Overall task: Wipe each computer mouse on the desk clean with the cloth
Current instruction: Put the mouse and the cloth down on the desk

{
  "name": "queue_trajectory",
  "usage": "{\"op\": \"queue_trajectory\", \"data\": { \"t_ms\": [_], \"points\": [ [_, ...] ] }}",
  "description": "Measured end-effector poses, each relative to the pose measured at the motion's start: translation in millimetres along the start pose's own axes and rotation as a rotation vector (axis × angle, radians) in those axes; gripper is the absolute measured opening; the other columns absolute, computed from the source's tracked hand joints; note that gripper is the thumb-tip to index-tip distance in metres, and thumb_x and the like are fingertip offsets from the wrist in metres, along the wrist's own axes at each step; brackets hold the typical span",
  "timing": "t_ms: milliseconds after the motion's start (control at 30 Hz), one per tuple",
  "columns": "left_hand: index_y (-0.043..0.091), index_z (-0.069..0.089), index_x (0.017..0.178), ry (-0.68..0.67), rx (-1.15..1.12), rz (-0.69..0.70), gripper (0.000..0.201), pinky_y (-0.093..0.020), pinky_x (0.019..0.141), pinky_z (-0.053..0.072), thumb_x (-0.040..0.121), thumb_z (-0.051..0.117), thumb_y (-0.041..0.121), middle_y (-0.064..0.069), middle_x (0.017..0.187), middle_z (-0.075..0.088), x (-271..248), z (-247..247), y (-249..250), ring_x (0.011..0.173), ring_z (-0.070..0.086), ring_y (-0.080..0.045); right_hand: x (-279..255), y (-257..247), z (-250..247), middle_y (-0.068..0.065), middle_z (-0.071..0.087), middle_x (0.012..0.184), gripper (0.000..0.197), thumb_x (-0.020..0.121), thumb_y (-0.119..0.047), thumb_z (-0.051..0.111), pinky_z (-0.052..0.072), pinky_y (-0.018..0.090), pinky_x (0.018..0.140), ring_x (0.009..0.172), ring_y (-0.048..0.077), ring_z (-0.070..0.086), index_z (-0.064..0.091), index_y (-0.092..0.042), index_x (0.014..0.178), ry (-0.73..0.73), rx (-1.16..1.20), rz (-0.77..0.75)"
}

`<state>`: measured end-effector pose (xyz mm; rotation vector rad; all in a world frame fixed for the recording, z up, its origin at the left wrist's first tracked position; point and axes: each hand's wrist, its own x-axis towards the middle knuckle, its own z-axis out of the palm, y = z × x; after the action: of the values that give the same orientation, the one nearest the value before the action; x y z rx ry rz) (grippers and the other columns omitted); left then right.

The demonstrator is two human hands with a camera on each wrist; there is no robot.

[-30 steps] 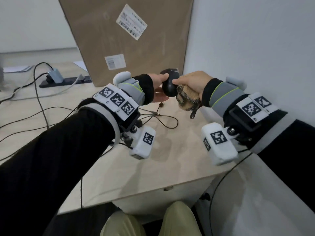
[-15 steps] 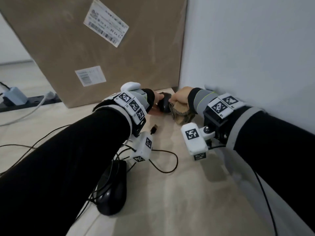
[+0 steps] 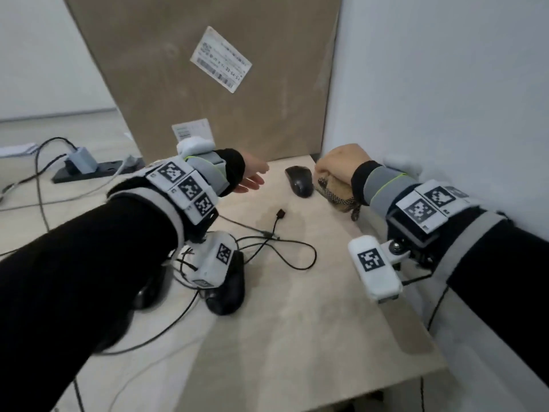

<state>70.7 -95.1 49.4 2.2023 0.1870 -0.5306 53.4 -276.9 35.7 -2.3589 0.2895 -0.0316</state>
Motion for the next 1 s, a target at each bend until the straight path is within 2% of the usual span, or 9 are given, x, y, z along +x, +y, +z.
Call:
{"op": "queue_trajectory", "data": {
  "t_ms": [100,233,333,433,600,767,833,900,1000],
  "points": [
    [0.015,0.054,0.093,0.03,0.069,0.04,0.011,-0.02,0.055,0.039,0.096,0.049,0.025,0.002,0.077,0.059,-40.1,-14.1,-25.5,0.062,0.053,-0.009,-53.5,-13.9,-0.7,0.009,0.064,0.083,0.028,0.079,-0.032,0.067,0.045,0.027,0.073,0.08,0.023,0.058,0.07,-0.005,0.083,-0.094,-0.023,-0.07],
    [0.005,0.055,0.113,-0.048,0.257,-0.011,0.029,-0.024,0.058,0.042,0.094,0.055,0.027,-0.003,0.086,0.06,-85.8,-9.9,-65.5,0.071,0.057,-0.017,-107.6,-25.7,22.5,0.007,0.07,0.094,0.04,0.078,-0.044,0.068,0.045,0.024,0.073,0.088,0.019,0.061,0.073,-0.007,0.09,-0.288,-0.213,-0.18],
    [0.006,0.044,0.139,0.065,0.641,0.044,0.049,-0.029,0.093,0.042,0.096,0.05,0.029,-0.011,0.138,0.05,-115.4,-1.1,-90.7,0.126,0.048,-0.027,-140.2,-27.2,48.5,0.009,0.072,0.098,0.038,0.074,-0.039,0.073,0.05,0.03,0.087,0.096,0.024,0.064,0.072,-0.007,0.094,-0.336,-0.223,-0.204],
    [0.013,0.032,0.147,0.108,0.731,0.041,0.06,-0.03,0.108,0.033,0.094,0.051,0.033,-0.01,0.151,0.034,-128.3,8.6,-113.6,0.137,0.035,-0.027,-167.2,-25.9,72.0,0.005,0.068,0.104,0.047,0.073,-0.037,0.075,0.047,0.027,0.09,0.102,0.022,0.061,0.067,-0.011,0.11,-0.311,-0.196,-0.233],
    [0.012,0.055,0.113,0.027,0.628,0.102,0.026,-0.026,0.073,0.042,0.09,0.057,0.022,-0.013,0.112,0.058,-130.3,26.7,-131.7,0.096,0.053,-0.023,-191.1,-28.3,96.9,0.004,0.067,0.109,0.041,0.077,-0.035,0.069,0.046,0.028,0.084,0.103,0.024,0.06,0.065,-0.015,0.112,-0.361,-0.278,-0.256],
    [0.012,0.058,0.12,0.146,0.514,0.103,0.042,-0.031,0.091,0.049,0.082,0.066,0.027,-0.011,0.115,0.063,-120.6,34.8,-141.1,0.108,0.059,-0.029,-189.6,-23.9,110.5,0.005,0.066,0.095,0.028,0.076,-0.029,0.069,0.042,0.025,0.069,0.087,0.024,0.058,0.068,-0.013,0.099,-0.344,-0.322,-0.208],
    [0.013,0.051,0.127,0.207,0.458,0.059,0.055,-0.033,0.094,0.048,0.079,0.068,0.035,-0.01,0.109,0.058,-114.0,36.8,-146.8,0.107,0.057,-0.029,-188.0,-21.7,110.1,0.008,0.068,0.103,0.028,0.077,-0.027,0.068,0.044,0.027,0.073,0.093,0.025,0.061,0.067,-0.013,0.101,-0.304,-0.291,-0.18],
    [0.013,0.05,0.126,0.192,0.324,0.047,0.053,-0.033,0.092,0.05,0.081,0.068,0.033,-0.007,0.099,0.053,-106.0,39.1,-150.3,0.096,0.057,-0.026,-187.5,-19.9,109.0,0.01,0.066,0.11,0.034,0.079,-0.028,0.067,0.046,0.028,0.077,0.101,0.027,0.061,0.064,-0.01,0.107,-0.276,-0.264,-0.151],
    [0.009,0.053,0.113,0.164,0.119,0.058,0.033,-0.038,0.076,0.057,0.085,0.065,0.021,-0.007,0.086,0.054,-95.5,38.8,-149.5,0.085,0.056,-0.026,-183.2,-20.6,114.3,0.007,0.062,0.094,0.039,0.074,-0.044,0.07,0.037,0.026,0.054,0.084,0.026,0.057,0.057,-0.015,0.097,-0.238,-0.273,-0.142]
  ]
}}
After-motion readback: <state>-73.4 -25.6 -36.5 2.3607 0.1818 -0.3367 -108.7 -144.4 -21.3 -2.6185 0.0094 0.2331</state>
